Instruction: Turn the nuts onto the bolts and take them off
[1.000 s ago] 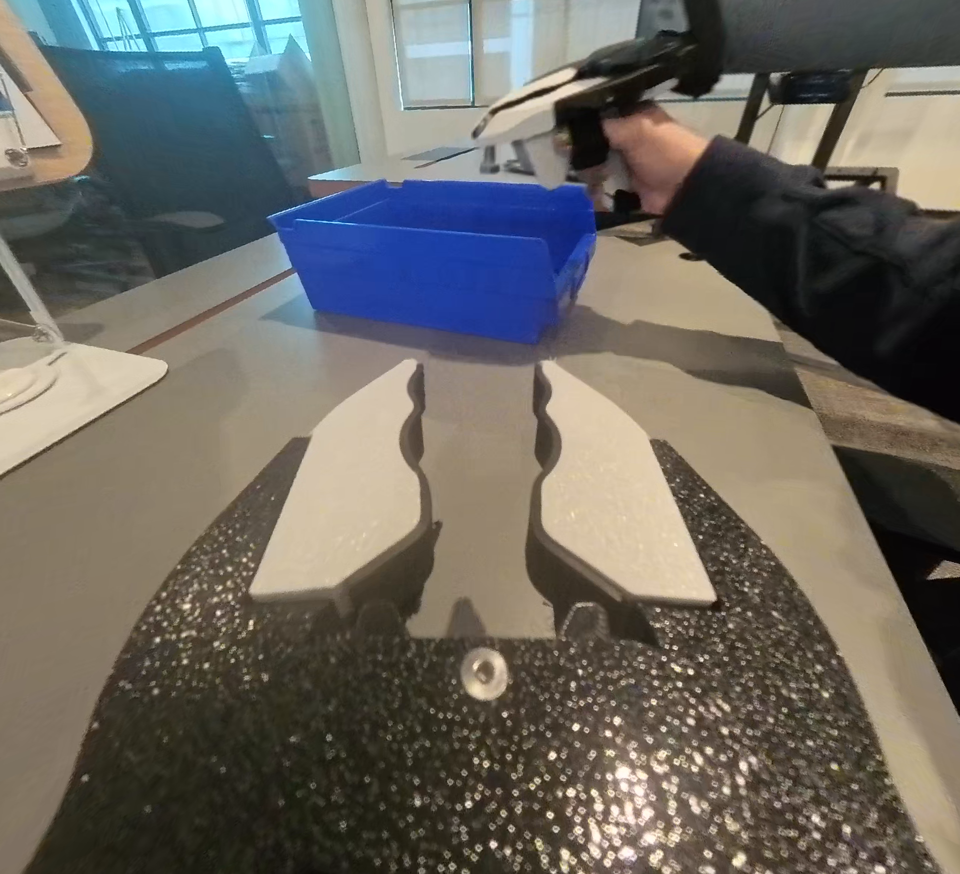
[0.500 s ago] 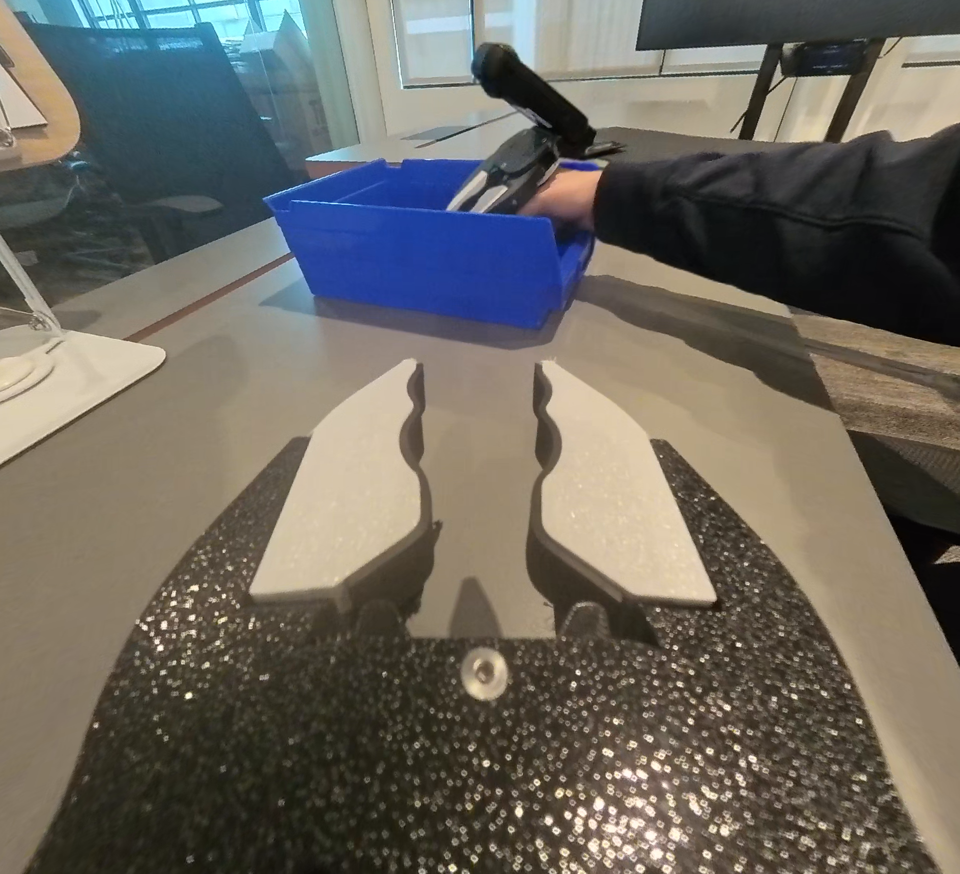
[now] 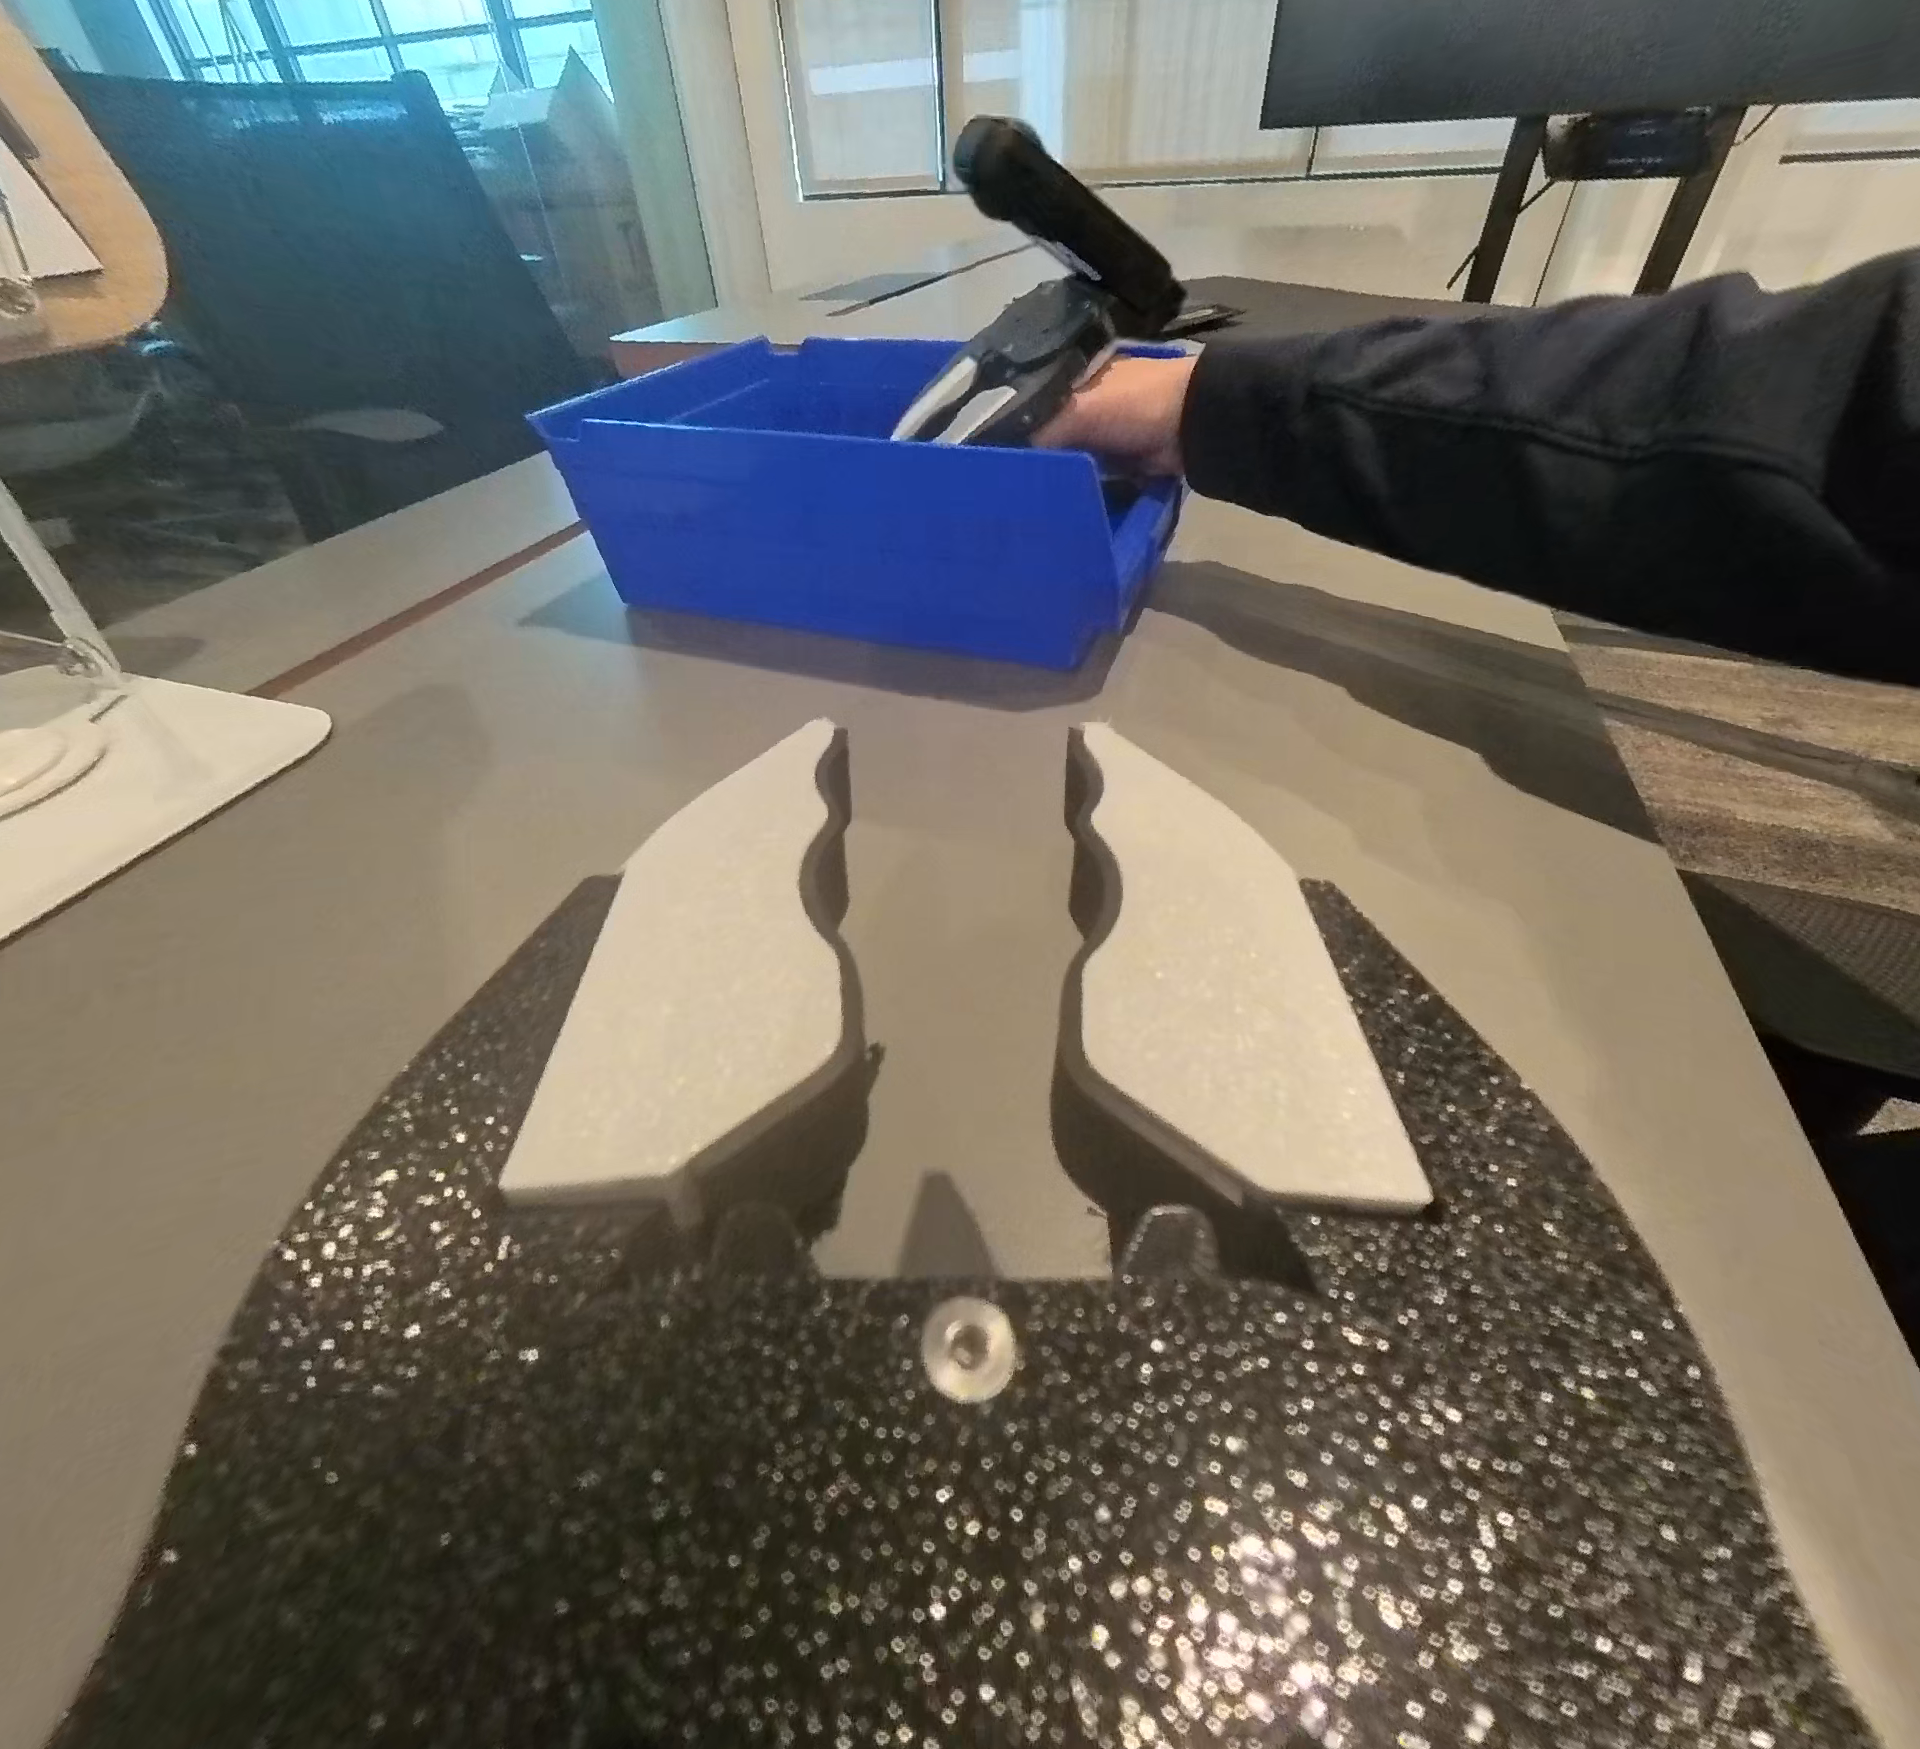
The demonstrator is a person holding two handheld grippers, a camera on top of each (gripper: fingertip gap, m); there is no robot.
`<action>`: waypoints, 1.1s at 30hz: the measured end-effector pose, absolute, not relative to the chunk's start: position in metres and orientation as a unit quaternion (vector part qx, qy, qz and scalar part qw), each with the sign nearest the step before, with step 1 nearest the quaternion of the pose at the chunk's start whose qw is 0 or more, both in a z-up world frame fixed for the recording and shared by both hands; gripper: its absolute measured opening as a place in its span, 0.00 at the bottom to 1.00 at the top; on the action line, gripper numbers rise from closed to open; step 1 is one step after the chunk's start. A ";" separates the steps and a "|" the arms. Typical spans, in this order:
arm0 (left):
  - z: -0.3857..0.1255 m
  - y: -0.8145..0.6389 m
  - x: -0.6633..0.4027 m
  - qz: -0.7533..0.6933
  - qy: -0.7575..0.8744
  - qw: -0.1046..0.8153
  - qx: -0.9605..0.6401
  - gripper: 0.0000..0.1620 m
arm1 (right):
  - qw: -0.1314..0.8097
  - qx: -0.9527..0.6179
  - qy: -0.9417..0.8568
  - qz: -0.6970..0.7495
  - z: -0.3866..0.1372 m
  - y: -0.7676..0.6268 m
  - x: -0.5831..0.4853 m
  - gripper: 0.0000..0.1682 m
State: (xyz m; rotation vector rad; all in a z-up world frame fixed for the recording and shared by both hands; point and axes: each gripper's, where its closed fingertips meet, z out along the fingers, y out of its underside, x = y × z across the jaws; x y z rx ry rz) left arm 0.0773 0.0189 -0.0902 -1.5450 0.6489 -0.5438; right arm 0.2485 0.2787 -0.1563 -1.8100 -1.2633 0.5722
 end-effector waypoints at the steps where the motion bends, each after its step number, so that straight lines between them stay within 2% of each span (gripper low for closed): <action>1: -0.090 0.019 0.077 -0.239 0.283 0.637 -0.676 0.24 | 0.413 -0.724 -0.504 0.228 -0.157 0.278 0.249 0.11; 8: -0.091 0.017 0.081 -0.238 0.293 0.633 -0.675 0.24 | 0.364 -0.753 -0.505 0.212 -0.180 0.281 0.254 0.12; 18: -0.089 0.017 0.080 -0.239 0.289 0.637 -0.674 0.24 | 0.366 -0.759 -0.500 0.199 -0.179 0.286 0.255 0.12; 22: -0.088 0.018 0.078 -0.238 0.284 0.640 -0.673 0.25 | 0.365 -0.764 -0.496 0.192 -0.176 0.287 0.257 0.17; 33: -0.079 0.020 0.065 -0.223 0.269 0.657 -0.668 0.26 | 0.387 -0.753 -0.527 0.075 -0.152 0.285 0.273 0.19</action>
